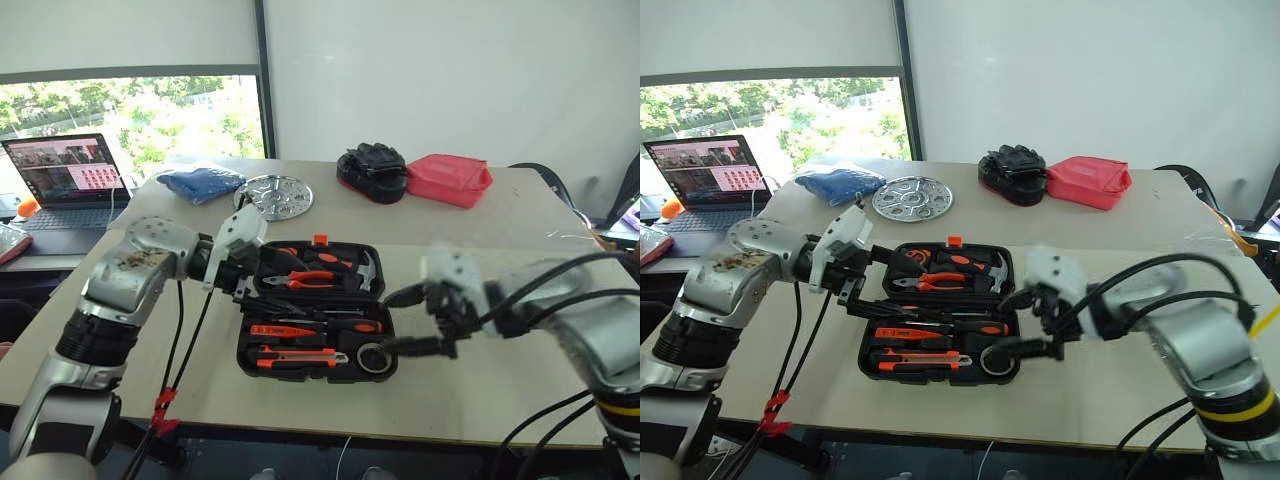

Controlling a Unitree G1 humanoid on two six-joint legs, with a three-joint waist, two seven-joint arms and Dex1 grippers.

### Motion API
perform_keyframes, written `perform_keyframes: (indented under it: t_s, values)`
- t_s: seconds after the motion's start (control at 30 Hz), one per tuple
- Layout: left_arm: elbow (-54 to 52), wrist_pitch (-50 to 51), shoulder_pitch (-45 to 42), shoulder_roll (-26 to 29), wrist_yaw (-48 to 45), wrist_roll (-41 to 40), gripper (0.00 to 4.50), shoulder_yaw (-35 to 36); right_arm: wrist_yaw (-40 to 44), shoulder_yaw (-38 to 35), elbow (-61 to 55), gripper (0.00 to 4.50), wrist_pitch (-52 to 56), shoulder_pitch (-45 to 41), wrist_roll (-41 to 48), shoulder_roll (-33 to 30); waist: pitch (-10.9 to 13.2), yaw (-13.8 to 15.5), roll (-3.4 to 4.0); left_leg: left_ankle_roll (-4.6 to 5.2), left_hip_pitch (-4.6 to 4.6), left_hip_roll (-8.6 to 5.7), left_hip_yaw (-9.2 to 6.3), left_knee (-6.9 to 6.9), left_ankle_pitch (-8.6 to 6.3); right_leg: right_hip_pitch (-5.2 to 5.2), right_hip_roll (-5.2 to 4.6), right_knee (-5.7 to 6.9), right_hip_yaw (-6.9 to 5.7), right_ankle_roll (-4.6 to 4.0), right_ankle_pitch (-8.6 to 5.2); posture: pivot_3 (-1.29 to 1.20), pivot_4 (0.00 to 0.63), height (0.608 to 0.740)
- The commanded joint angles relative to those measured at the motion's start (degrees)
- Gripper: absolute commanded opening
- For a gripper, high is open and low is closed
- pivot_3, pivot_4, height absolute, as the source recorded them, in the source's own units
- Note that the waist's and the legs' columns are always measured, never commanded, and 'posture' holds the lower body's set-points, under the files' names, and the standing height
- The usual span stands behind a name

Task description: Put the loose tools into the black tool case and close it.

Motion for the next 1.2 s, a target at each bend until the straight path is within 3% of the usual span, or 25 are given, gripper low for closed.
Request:
perform_keyframes:
  t_s: [0.03, 0.23, 0.27, 0.3, 0.6, 0.8, 1.2]
  values:
    - [2.30, -1.66, 4.27, 3.88, 3.72, 3.03, 2.71, 3.81, -5.67, -5.25, 4.12, 2.34, -3.31, 5.42, -3.19, -1.32, 0.00, -0.19, 0.00, 0.00, 0.00, 0.00, 0.02, -0.03, 0.00, -0.02, -0.01, -0.02, 0.00, 0.00, 0.00, 0.00, 0.150, 0.740]
    - [7.93, -4.79, 7.68, 4.96, 10.18, 10.09, 0.48, 2.50, -9.53, 0.73, 9.77, 0.23, -11.59, 7.80, -7.84, 0.52, 0.00, -0.22, -0.01, -0.03, 0.08, 0.01, 0.21, 0.05, 0.02, 0.02, 0.01, 0.06, 0.04, -0.03, 0.03, 0.00, 0.150, 0.740]
    - [8.40, -4.47, 7.62, 4.49, 10.78, 10.68, 0.10, 1.91, -9.94, 2.44, 11.11, 0.00, -12.99, 7.24, -8.75, 1.20, 0.00, -0.22, -0.02, -0.03, 0.12, 0.02, 0.22, 0.04, 0.02, 0.05, 0.02, 0.05, 0.04, -0.03, 0.03, 0.00, 0.150, 0.740]
    - [8.83, -4.14, 7.42, 4.06, 11.17, 11.30, 0.02, 1.25, -10.35, 4.04, 12.43, 0.00, -14.21, 6.55, -9.66, 1.86, 0.01, -0.22, -0.03, -0.03, 0.12, 0.02, 0.24, 0.04, 0.02, 0.04, 0.03, 0.04, 0.04, -0.03, 0.03, 0.00, 0.150, 0.740]
    - [10.42, -1.78, 6.77, 3.56, 11.63, 18.13, 0.02, -5.66, -11.86, 15.83, 23.75, 0.00, -21.90, -0.97, -17.64, 7.49, 0.01, -0.20, -0.03, -0.03, -0.01, 0.01, 0.24, 0.01, 0.02, -0.07, 0.04, 0.03, 0.02, -0.04, 0.03, 0.00, 0.150, 0.740]
    - [10.57, -2.90, 6.96, 1.91, 11.95, 19.76, 0.02, -7.22, -11.22, 18.84, 26.83, 0.00, -24.08, -2.04, -20.06, 9.03, 0.01, -0.02, -0.03, -0.03, -0.04, 0.00, 0.24, 0.01, 0.02, -0.07, 0.02, 0.02, 0.02, -0.04, 0.04, 0.00, 0.150, 0.740]
    - [2.26, -3.45, 11.29, 0.33, 6.42, 16.04, 0.02, -7.42, -3.26, 18.65, 15.93, 0.00, -25.70, 4.84, -16.85, 4.78, 0.01, 0.20, -0.03, -0.03, -0.06, 0.00, 0.19, 0.01, 0.02, -0.06, -0.07, 0.02, 0.00, -0.01, 0.02, 0.00, 0.150, 0.740]
